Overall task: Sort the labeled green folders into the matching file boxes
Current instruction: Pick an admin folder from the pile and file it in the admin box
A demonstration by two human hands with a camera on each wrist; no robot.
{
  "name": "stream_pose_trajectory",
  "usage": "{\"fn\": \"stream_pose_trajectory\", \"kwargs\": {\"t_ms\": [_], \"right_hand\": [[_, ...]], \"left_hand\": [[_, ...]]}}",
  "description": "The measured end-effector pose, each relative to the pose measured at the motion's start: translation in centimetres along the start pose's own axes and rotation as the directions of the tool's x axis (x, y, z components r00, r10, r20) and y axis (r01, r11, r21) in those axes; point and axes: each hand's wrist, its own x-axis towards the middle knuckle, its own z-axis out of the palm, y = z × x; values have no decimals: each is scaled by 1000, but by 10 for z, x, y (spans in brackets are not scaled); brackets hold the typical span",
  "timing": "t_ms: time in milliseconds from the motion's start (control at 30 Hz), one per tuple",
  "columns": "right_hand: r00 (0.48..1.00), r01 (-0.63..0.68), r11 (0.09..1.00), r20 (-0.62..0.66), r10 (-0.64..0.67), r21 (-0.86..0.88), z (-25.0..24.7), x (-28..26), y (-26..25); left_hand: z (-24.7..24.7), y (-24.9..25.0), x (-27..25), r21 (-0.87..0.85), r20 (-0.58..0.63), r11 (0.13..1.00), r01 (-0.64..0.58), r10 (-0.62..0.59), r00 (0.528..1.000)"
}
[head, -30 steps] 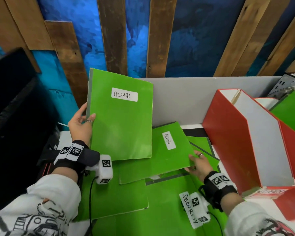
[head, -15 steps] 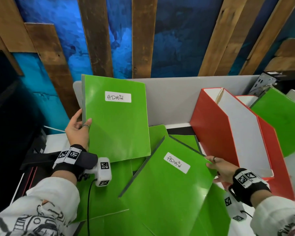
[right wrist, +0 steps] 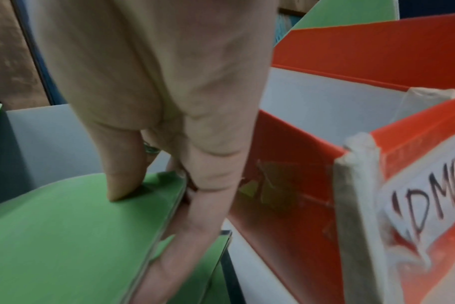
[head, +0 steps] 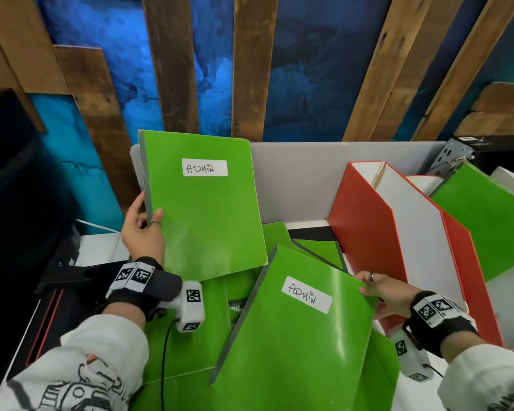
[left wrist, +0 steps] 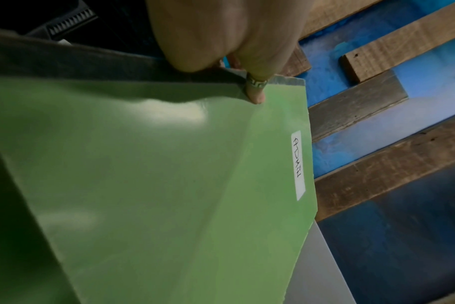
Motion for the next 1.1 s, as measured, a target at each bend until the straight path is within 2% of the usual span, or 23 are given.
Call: {"fn": "stream_pose_trajectory", "kwargs": {"t_ms": [300,567,700,867,1000,1100], "right_hand": [[999,40,995,-14,-41,-91,-25,-14,-1],[978,204,979,-45,-204,-12,-2,-11,-26],[950,303,952,-94,-298,37,12,-5,-41],[893,436,889,-188,-409,141,25,5,-47],[837,529,828,-277,-472,189,35,7,-50],[800,575,781,-365,-476,243,34,4,-51]], "left_hand": [[-6,2,2,-20,-14,1000,-19,19,1000],[12,-5,-21,-51,197,996,78,-66,978],[16,-8,-39,-18,327,973,229,-210,921],[17,-15,-55,-2,367,891,455,-422,829],[24,4,-89,67,443,865,497,-472,762],[30,8,-117,186,518,852,489,-508,688]]}}
